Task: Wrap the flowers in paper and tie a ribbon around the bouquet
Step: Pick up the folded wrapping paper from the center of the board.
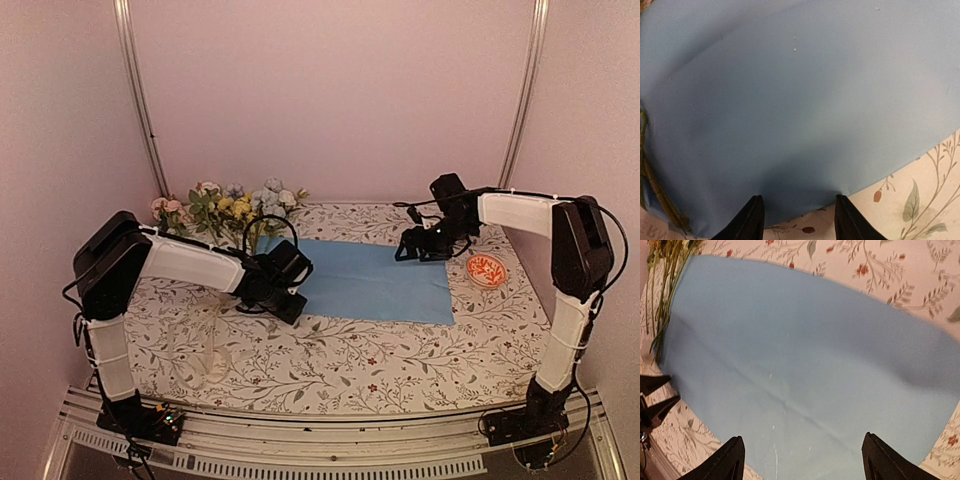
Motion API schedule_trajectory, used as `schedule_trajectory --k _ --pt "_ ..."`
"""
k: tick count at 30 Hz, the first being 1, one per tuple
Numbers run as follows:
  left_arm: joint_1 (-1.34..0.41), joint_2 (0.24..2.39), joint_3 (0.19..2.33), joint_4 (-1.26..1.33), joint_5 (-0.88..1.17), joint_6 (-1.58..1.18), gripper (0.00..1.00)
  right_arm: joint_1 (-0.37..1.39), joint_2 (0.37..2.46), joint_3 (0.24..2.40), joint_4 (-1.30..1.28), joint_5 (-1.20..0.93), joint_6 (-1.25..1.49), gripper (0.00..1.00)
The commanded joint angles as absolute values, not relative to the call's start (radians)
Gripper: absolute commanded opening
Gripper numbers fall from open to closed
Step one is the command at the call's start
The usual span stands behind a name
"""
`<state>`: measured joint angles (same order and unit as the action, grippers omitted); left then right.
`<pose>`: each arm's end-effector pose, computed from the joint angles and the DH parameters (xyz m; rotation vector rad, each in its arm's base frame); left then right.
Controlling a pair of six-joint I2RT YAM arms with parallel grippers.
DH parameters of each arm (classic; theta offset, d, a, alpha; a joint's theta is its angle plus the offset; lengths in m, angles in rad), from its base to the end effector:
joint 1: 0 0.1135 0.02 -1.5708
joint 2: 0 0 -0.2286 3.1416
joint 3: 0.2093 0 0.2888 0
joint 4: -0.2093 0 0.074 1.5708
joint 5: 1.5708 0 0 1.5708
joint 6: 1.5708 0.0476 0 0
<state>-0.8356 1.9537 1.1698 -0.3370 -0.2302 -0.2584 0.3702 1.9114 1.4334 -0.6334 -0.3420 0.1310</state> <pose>0.2765 -0.2895 0.0602 0.6844 2.5507 -0.0535 0.3928 0.1695 0.1458 -0.4331 2.6845 0.6121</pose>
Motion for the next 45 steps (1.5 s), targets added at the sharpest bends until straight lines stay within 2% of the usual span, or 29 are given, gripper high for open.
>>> schedule_trajectory --k 1,9,10,11,16,17,19,21,24,31,45 --pt "-0.834 1.906 1.079 -0.439 -0.217 -0.267 0.49 0.375 2.085 1.67 -0.67 -0.225 0.085 0.83" --pt "-0.837 1.732 1.038 -0.423 -0.13 -0.211 0.51 0.369 2.388 1.975 -0.73 -0.106 0.024 0.87" --pt "-0.832 1.733 1.038 -0.444 -0.147 -0.219 0.51 0.366 2.428 2.012 -0.739 -0.107 0.014 0.9" --pt "-0.829 1.734 1.032 -0.464 -0.164 -0.23 0.51 0.361 2.464 2.052 -0.754 -0.118 -0.018 0.99" --pt "-0.807 1.712 0.958 -0.462 -0.159 -0.278 0.51 0.331 2.601 2.199 -0.864 -0.254 -0.029 0.99" --pt "-0.798 1.709 0.948 -0.457 -0.158 -0.287 0.51 0.332 2.607 2.187 -0.882 -0.275 -0.031 0.96" --pt "-0.78 1.707 0.932 -0.445 -0.158 -0.3 0.51 0.336 2.585 2.108 -0.89 -0.317 -0.043 0.91" --pt "-0.759 1.72 0.925 -0.432 -0.154 -0.304 0.52 0.349 2.522 1.972 -0.86 -0.337 -0.055 0.9" --pt "-0.741 1.762 0.938 -0.42 -0.16 -0.297 0.52 0.356 2.402 1.78 -0.827 -0.406 -0.06 0.9" --pt "-0.741 1.874 1.002 -0.372 -0.142 -0.281 0.51 0.39 2.107 1.334 -0.674 -0.617 -0.029 0.81" --pt "-0.861 2.012 1.123 -0.348 -0.133 -0.194 0.52 0.678 1.728 0.792 -0.461 -0.683 0.226 0.79"
